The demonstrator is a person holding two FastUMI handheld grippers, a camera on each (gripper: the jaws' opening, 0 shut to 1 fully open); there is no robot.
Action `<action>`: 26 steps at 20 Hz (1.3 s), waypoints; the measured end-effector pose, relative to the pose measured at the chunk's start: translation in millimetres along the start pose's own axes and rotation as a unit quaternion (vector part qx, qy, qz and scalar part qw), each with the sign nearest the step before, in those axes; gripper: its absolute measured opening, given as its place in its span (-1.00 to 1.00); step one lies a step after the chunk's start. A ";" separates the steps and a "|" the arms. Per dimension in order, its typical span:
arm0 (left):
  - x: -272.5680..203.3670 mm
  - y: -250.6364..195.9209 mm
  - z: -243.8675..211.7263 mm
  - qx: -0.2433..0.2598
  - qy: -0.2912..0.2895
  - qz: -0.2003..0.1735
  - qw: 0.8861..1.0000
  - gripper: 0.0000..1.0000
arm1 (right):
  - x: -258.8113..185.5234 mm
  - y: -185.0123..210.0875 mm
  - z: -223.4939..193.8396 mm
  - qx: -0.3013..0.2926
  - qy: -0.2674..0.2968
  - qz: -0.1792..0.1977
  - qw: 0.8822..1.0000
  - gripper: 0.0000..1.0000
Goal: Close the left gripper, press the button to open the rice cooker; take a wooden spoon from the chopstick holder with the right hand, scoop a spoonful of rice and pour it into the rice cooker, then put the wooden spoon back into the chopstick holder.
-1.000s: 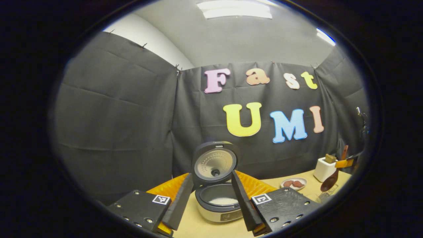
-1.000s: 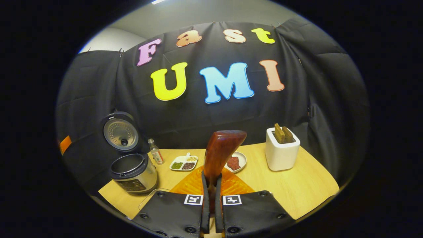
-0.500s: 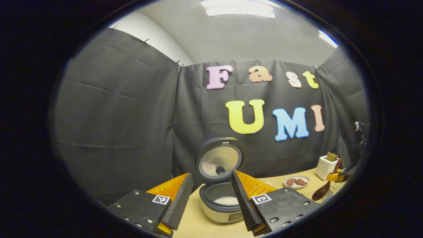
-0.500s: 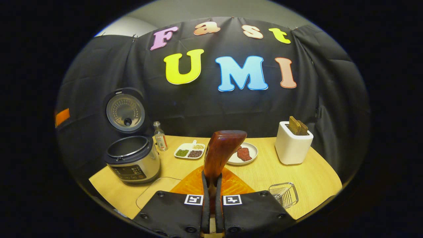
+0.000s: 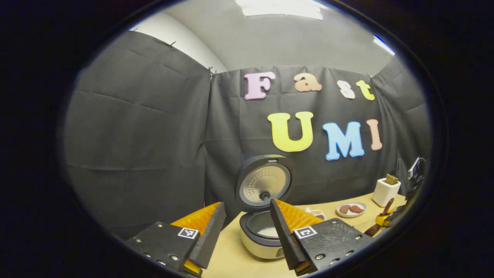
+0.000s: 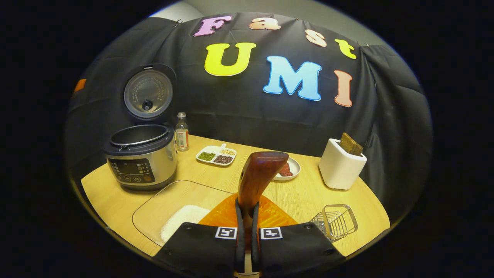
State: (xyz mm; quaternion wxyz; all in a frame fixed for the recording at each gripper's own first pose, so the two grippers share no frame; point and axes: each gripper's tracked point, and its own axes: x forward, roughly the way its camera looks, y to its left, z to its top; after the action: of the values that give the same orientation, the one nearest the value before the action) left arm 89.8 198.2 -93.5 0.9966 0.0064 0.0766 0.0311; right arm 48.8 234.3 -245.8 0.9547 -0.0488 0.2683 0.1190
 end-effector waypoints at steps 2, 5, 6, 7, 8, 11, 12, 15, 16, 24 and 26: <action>0.2 4.6 0.1 -0.002 0.000 0.002 1.000 0.49 | 3.3 8.1 -2.7 0.009 0.006 0.004 1.000 -0.84; -0.8 8.6 -2.1 -0.002 0.002 0.004 1.000 0.49 | 2.6 28.6 -11.2 0.031 0.022 0.022 0.999 -0.89; -0.3 9.4 -2.7 -0.003 0.002 0.004 1.000 0.49 | 1.9 34.9 -13.3 0.039 0.028 0.028 0.998 -0.89; -0.4 10.4 -2.3 -0.003 0.002 0.004 1.000 0.49 | 1.6 41.5 -14.8 0.049 0.034 0.035 0.998 -0.84; -1.0 11.1 -2.8 -0.003 0.003 0.004 1.000 0.49 | 2.0 47.4 -16.1 0.059 0.040 0.044 0.996 -0.84; -2.4 14.0 -2.4 -0.004 0.003 0.005 1.000 0.48 | 1.2 61.7 -14.6 0.109 0.058 0.070 0.990 -0.84; -2.3 14.9 -2.2 -0.004 0.003 0.006 1.000 0.48 | 0.2 66.3 -15.4 0.131 0.067 0.081 0.986 -0.84; -4.2 16.9 -0.4 -0.005 0.002 0.007 1.000 0.46 | 1.1 70.7 -17.8 0.214 0.097 0.108 0.966 -0.84; -5.3 17.1 1.1 -0.004 0.001 0.006 1.000 0.46 | 2.5 67.2 -19.8 0.243 0.107 0.111 0.958 -0.84; -5.0 3.5 11.8 0.001 -0.006 -0.004 1.000 0.48 | 13.9 32.2 -27.9 0.431 0.155 0.128 0.880 -0.84; -6.0 -2.3 13.6 0.003 -0.008 -0.007 1.000 0.48 | 14.3 22.7 -18.0 0.445 0.148 0.130 0.874 -0.84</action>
State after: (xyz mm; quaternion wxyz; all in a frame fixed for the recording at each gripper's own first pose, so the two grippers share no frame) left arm 86.1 195.4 -79.2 0.9973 0.0086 0.0685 0.0238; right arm 45.8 256.3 -269.3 0.8007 0.3994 0.4349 0.1010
